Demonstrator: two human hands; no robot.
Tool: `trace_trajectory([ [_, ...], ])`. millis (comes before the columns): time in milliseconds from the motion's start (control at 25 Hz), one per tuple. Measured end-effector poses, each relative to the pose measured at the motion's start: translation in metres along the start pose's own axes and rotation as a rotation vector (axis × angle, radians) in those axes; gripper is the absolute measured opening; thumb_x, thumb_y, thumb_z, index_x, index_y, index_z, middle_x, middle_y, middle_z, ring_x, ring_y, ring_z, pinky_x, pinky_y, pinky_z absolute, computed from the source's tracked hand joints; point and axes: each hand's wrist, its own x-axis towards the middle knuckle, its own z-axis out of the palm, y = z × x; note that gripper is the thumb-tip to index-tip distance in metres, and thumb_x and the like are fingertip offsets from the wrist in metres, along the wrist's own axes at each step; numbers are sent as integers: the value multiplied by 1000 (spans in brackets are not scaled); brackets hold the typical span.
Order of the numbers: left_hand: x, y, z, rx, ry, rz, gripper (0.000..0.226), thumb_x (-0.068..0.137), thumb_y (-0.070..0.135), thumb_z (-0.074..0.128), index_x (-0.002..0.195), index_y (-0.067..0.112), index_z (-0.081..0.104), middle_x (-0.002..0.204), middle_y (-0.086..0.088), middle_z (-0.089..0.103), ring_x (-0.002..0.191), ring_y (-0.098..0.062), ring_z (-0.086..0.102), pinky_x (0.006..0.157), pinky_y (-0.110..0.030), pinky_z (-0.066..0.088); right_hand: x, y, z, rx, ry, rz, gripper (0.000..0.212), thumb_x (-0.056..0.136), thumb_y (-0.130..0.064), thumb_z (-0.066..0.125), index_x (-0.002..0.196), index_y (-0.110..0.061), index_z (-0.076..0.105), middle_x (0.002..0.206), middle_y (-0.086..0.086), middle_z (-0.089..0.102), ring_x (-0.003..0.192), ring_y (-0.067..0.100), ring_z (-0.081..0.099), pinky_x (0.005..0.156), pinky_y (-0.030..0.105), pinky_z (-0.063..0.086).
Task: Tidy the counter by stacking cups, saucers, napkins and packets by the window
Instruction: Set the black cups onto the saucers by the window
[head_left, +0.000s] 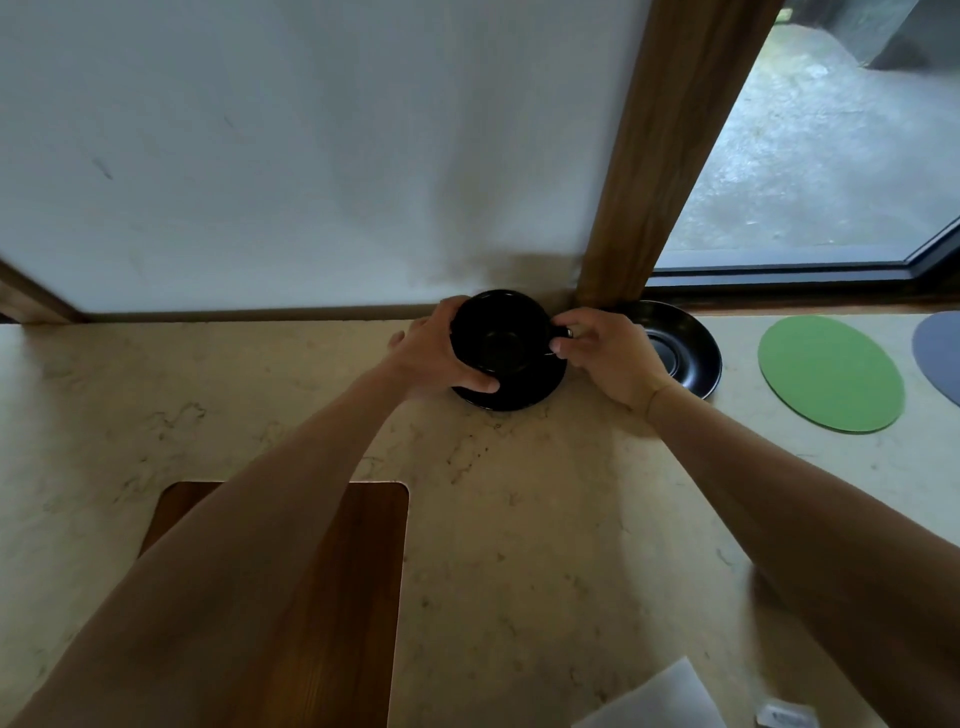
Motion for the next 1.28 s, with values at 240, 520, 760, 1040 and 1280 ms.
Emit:
trace_trajectory([
  [240, 12, -6, 5, 37, 0, 6, 105, 40, 58, 82, 131, 47, 30, 128, 10, 53, 131, -22, 40, 111, -53, 27, 8, 5, 2, -27, -22, -6, 31, 94, -32, 61, 124, -24, 62, 105, -1, 73, 99, 12, 66, 90, 26, 48],
  [520, 12, -12, 6, 76, 9, 29, 105, 46, 55, 82, 135, 44, 29, 130, 10, 51, 134, -22, 36, 114, -52, 16, 7, 6, 7, -99, 9, -28, 33, 93, -34, 62, 125, -25, 63, 109, 1, 73, 103, 16, 66, 90, 27, 47],
  [760, 12, -11, 7, 68, 16, 29, 102, 51, 51, 84, 136, 44, 28, 131, 12, 51, 134, -21, 36, 114, -50, 15, 9, 6, 6, -129, 32, -44, 31, 93, -31, 62, 123, -23, 65, 105, -1, 72, 101, 16, 65, 89, 28, 48],
  [1040, 11, -13, 16, 68, 37, 21, 101, 56, 50, 84, 136, 43, 23, 132, 8, 50, 131, -23, 38, 112, -52, 19, 9, 6, 5, -151, 15, -65, 32, 95, -32, 58, 126, -23, 62, 110, 1, 72, 103, 18, 65, 94, 36, 51],
  [1280, 7, -9, 17, 41, 32, 11, 106, 53, 48, 83, 137, 46, 20, 132, 10, 51, 131, -24, 41, 111, -55, 23, 6, 8, 7, -153, -24, -48, 42, 94, -32, 59, 135, -25, 54, 103, -2, 72, 103, 18, 65, 95, 36, 50],
])
